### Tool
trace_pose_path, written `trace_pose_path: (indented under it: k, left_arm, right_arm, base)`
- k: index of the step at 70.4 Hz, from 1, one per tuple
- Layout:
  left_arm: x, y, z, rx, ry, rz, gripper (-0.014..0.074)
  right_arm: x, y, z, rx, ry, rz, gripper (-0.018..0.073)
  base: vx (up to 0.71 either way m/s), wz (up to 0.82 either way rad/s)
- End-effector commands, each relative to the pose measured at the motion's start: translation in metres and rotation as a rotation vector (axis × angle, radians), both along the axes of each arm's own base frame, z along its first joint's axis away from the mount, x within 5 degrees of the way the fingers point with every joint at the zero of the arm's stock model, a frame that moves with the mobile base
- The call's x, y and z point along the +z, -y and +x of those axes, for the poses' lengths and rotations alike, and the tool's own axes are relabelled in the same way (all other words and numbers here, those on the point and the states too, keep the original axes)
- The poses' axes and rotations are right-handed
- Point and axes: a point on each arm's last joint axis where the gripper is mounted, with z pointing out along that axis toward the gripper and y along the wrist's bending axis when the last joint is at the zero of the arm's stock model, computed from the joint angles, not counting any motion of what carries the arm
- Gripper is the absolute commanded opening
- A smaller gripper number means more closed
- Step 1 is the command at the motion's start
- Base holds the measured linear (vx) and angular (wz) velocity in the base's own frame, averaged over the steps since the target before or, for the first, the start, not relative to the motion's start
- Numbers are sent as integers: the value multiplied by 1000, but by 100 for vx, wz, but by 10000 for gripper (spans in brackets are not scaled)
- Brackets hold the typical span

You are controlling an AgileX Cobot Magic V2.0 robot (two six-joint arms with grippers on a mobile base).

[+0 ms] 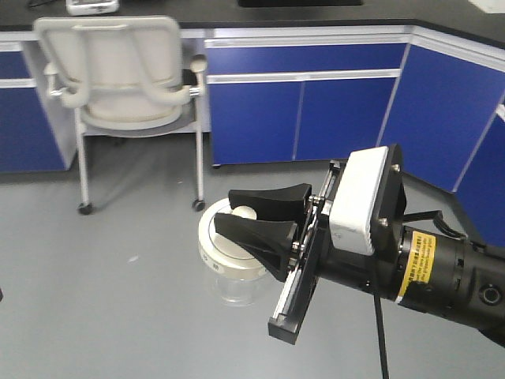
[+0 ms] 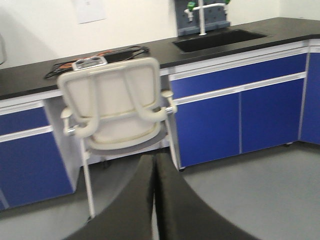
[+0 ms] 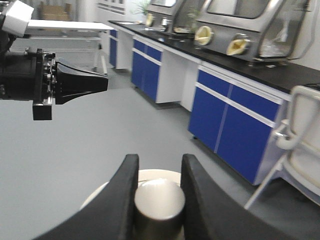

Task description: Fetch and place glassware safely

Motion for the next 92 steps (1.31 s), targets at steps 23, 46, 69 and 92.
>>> trace_pose_path:
  k: [23,46,69,92]
  left_arm:
    - [16,0,1,-3,99,-17,-7]
    - [16,0,1,-3,99,-17,-7]
    - [16,0,1,-3,99,-17,-7]
    - [16,0,1,-3,99,-17,-7]
  right_arm:
    - [22,1,-4,27,52,111,-1]
    - [23,1,-4,28,52,111,-1]
    - [23,1,-4,28,52,111,-1]
    - [23,1,-4,28,52,111,-1]
  base:
    - [24,-63]
    - [20,-74]
    - [20,-72]
    - [19,-72]
